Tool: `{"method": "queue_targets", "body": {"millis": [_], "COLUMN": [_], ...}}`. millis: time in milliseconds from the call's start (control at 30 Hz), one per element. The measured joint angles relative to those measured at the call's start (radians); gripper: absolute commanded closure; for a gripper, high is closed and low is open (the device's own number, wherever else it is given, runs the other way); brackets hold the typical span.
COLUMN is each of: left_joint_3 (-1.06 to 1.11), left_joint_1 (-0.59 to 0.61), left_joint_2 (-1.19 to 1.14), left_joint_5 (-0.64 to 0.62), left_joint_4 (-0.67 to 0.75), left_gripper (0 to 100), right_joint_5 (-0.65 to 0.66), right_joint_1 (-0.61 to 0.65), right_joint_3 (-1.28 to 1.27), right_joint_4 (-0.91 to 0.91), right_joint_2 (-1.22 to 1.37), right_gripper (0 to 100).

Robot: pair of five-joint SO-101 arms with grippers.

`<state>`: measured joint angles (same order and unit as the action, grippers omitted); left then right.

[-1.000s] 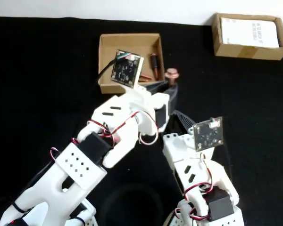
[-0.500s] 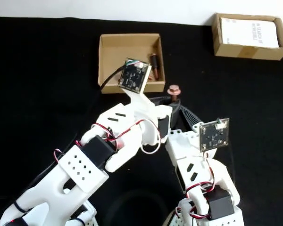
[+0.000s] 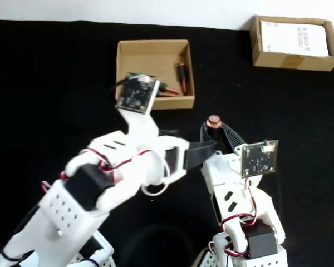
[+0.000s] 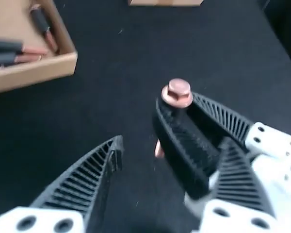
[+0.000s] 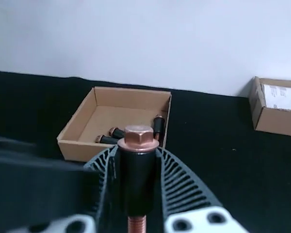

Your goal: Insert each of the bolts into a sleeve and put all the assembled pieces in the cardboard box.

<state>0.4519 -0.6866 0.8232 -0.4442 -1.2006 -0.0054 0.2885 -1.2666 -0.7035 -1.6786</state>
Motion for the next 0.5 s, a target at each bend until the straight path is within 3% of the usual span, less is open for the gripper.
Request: {"method": "queue_targets", "body": {"millis": [133, 233, 500], "left_joint_3": [-0.075, -0.123, -0.146], "left_joint_1": [0.014, 0.118, 0.537], "left_joint_2": [0.009, 0.012, 0.003], "left_joint_5": [0.064, 0.114, 0.17], "left_joint_4": [-0.14, -0.192, -0.201], "left_gripper": [83, 99, 96], "right_joint_5": [0.0, -0.011, -0.153], "right_joint_1": [-0.005, -0.06, -0.152], "right_joint_3": [0.021, 0.115, 0.571], "right_joint_4": [0.0, 0.0, -0.083], "right_joint_2": [0.029, 0.114, 0.58], "right_gripper": [99.1, 99.1, 99.1]}}
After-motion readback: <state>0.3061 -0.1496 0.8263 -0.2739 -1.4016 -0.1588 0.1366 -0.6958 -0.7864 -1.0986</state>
